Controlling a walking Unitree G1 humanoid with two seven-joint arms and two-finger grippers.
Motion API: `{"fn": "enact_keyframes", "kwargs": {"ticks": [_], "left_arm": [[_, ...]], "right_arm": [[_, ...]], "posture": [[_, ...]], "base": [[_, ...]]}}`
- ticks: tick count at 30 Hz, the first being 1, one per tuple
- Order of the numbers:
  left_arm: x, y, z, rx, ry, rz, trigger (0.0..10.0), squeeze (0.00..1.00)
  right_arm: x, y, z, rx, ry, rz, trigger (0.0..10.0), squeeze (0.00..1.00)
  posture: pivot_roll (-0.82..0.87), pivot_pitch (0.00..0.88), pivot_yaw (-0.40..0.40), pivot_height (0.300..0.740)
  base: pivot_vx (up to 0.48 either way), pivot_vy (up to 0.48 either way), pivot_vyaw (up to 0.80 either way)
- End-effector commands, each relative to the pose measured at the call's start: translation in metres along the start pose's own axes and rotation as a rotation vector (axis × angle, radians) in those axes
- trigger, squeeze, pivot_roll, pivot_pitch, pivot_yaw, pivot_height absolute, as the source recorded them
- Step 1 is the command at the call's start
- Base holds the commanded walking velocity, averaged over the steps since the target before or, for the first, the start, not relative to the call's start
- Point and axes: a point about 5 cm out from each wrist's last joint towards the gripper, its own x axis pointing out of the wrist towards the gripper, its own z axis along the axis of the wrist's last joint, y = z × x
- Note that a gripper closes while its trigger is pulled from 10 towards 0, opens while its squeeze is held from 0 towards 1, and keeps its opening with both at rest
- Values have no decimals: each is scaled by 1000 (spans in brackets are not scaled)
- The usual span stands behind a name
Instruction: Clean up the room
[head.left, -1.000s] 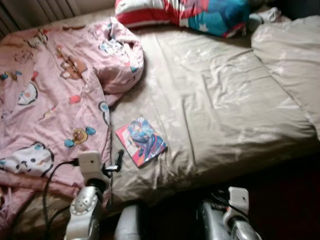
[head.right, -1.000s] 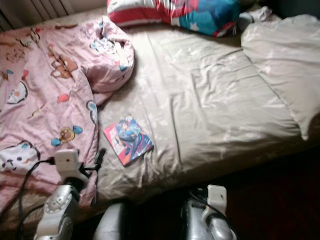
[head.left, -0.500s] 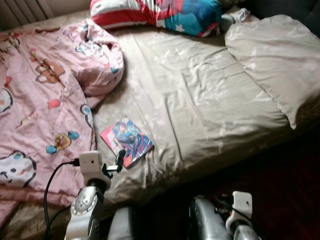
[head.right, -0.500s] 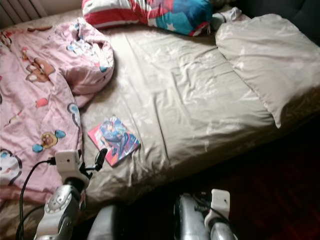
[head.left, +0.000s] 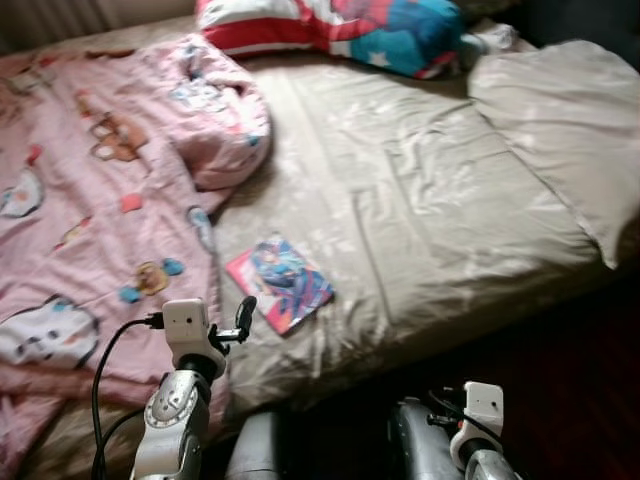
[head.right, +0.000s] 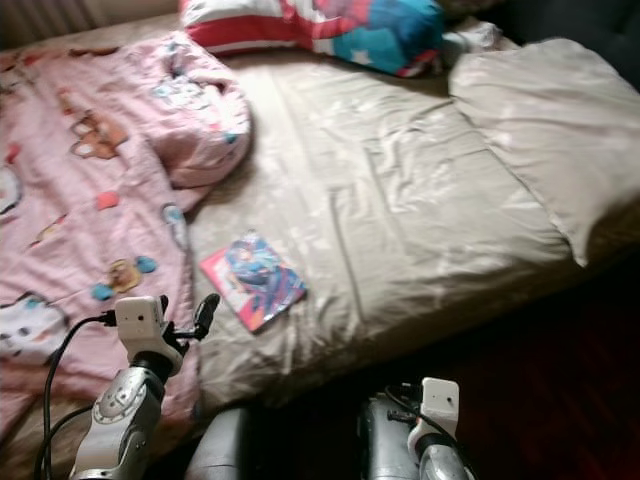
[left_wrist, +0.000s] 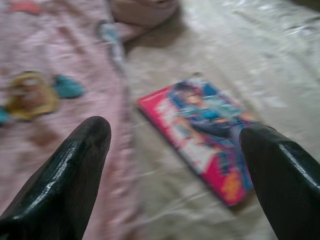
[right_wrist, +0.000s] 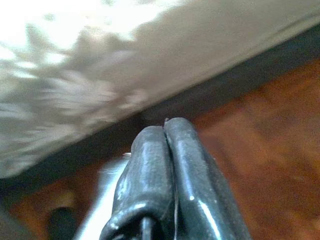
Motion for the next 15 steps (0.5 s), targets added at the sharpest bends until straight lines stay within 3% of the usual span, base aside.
{"fn": "enact_keyframes", "kwargs": {"ticks": [1,7,15], "left_arm": [[-2,-1,-4,-4,22,1,10000,0],[-2,-3,-5,-5,27,-19,10000,0],[0,-9,-12,-53,75,-43,10000,0]], "right_arm": [[-5,-5,-12,14,51,-20,10000,0],[-6,-11,-15,17,89,-31,10000,0],[-6,-13,-16,13,94,-37,10000,0]], "posture": [[70,240,48,621],[71,240,49,621],[77,243,51,621]], "base": [[0,0,-625],[0,0,-553],[0,0,0]]}}
